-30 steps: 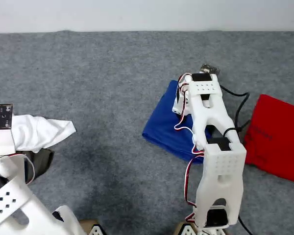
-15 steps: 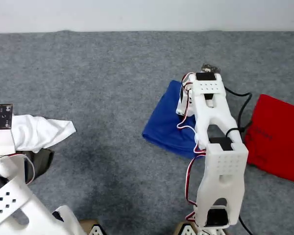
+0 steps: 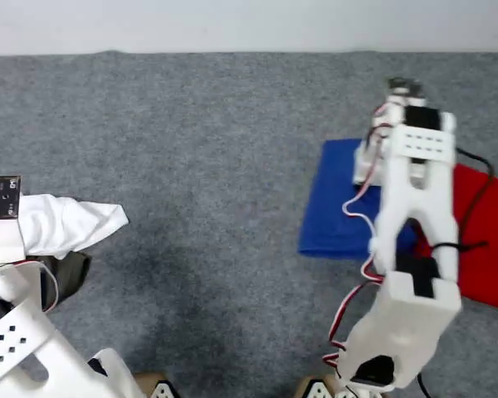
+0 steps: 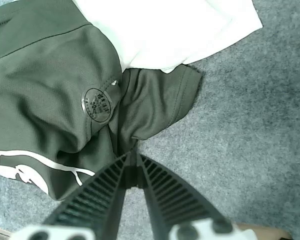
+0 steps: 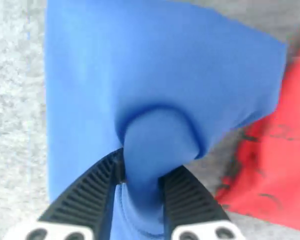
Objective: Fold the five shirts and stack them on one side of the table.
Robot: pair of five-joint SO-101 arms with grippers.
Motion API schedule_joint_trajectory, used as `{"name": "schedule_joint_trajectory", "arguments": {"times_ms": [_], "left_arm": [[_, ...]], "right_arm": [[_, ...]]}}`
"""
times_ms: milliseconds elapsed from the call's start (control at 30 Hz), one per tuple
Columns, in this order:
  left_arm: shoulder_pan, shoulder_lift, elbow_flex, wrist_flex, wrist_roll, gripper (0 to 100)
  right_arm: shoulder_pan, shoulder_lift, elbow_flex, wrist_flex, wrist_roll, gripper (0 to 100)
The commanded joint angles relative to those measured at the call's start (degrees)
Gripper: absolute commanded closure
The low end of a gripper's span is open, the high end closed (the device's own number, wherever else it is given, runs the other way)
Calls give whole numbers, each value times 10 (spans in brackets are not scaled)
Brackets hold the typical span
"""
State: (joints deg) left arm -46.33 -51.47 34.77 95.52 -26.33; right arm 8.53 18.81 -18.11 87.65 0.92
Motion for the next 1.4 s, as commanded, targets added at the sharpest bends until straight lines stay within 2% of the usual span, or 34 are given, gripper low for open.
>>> {"name": "schedule_joint_trajectory", "arguments": {"times_ms": [0, 333, 600, 1000, 1167, 1367], "left_arm": [[0, -6, -2, -12, -7, 994], [0, -6, -2, -11, -5, 994], [0, -7, -1, -11, -5, 994], [0, -7, -1, 1, -5, 994], [0, -7, -1, 4, -5, 994], [0, -7, -1, 4, -5, 994]], "right_arm": [[50, -56, -11, 3, 18, 988], [137, -124, -11, 2, 79, 988], [175, -189, -11, 12, 86, 988], [237, -125, -11, 7, 142, 988], [234, -120, -11, 15, 143, 988], [162, -182, -10, 30, 141, 988]]}}
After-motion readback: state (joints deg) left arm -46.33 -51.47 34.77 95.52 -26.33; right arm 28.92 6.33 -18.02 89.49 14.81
